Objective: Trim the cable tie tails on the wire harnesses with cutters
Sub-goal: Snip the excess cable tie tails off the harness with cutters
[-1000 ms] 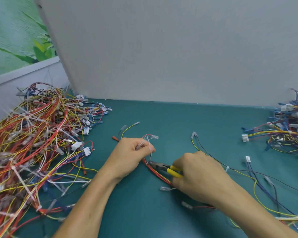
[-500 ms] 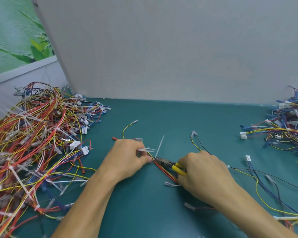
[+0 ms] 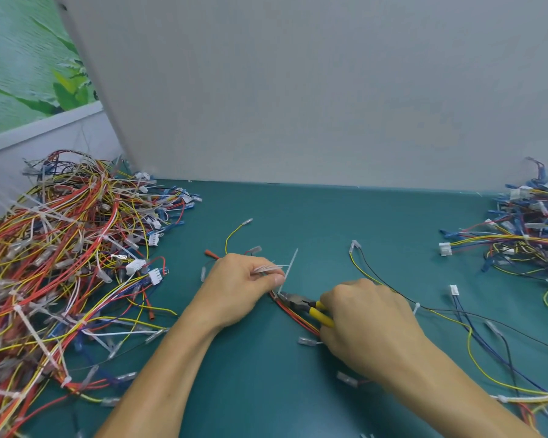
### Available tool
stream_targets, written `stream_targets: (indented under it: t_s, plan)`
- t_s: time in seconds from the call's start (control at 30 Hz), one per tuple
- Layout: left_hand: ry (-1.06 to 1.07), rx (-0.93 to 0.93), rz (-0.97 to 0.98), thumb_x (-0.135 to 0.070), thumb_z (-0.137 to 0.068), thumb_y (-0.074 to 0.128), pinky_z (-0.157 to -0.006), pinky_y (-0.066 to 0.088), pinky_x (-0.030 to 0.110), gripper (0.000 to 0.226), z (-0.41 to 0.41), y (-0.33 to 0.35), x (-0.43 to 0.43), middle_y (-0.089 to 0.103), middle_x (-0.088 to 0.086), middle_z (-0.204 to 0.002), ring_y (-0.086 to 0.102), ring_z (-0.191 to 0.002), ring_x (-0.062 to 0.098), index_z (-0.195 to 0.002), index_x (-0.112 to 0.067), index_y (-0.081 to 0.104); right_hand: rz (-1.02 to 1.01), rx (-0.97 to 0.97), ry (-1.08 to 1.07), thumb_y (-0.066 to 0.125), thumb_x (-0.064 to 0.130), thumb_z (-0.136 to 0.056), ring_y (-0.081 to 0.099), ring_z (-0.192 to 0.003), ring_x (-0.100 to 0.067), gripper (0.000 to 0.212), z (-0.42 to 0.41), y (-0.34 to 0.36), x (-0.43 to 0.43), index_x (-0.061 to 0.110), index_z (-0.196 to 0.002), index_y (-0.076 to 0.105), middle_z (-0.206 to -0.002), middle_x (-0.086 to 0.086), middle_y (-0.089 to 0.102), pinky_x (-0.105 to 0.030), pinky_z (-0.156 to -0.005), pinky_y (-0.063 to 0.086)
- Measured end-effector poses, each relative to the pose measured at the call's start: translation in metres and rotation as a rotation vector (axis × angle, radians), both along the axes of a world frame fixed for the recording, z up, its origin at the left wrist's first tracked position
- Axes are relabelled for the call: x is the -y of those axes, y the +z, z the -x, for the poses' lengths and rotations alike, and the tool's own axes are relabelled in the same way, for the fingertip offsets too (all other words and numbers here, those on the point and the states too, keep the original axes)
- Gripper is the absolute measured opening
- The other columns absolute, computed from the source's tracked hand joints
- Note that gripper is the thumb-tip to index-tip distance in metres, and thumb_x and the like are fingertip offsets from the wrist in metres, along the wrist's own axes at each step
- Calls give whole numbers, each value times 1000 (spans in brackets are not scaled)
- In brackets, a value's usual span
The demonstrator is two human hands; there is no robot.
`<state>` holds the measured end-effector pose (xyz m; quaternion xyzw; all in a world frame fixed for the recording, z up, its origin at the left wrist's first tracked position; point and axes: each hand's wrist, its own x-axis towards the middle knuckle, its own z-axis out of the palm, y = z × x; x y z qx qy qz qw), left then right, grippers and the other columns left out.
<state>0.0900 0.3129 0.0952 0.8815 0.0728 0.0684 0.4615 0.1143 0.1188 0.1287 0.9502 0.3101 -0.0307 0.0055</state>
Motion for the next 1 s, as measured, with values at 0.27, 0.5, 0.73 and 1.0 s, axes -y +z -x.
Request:
stream_targets:
  t_s: [0.27, 0.5, 0.73, 1.0]
  plan:
    - [-63, -52, 18, -28, -77, 68, -92, 51, 33, 12, 2, 4, -1, 74, -16, -87, 68, -88, 1, -76, -38, 73, 15, -49, -1, 50, 31, -87, 44, -74, -32, 14, 3, 7, -2, 20, -80, 47, -79, -3, 42, -31, -60, 33]
    - [-61, -24, 19, -12, -83, 71, -90, 53, 34, 27, 2, 0, -1, 74, -13, -82, 68, -85, 2, -72, -36, 72, 2, -88, -12, 50, 34, -87, 44, -71, -32, 24, 4, 8, -2, 18, -72, 43, -69, -1, 36, -30, -56, 31]
    - [-69, -9, -13, -20, -81, 71, -87, 53, 37, 17, 2, -2, -3, 74, -10, -80, 68, -84, 7, -78, -37, 72, -18, -126, 1, 51, 34, -85, 40, -62, -25, 27, 0, 13, -2, 17, -67, 42, -68, 0, 38, -27, -49, 26]
    - [-67, -2, 15, -22, -80, 70, -85, 53, 35, 8, 1, -4, -4, 74, -5, -81, 68, -82, 10, -80, -30, 72, 2, -78, 18, 51, 29, -87, 37, -63, -26, 26, 3, 12, -6, 18, -68, 37, -69, 0, 34, -29, -52, 26]
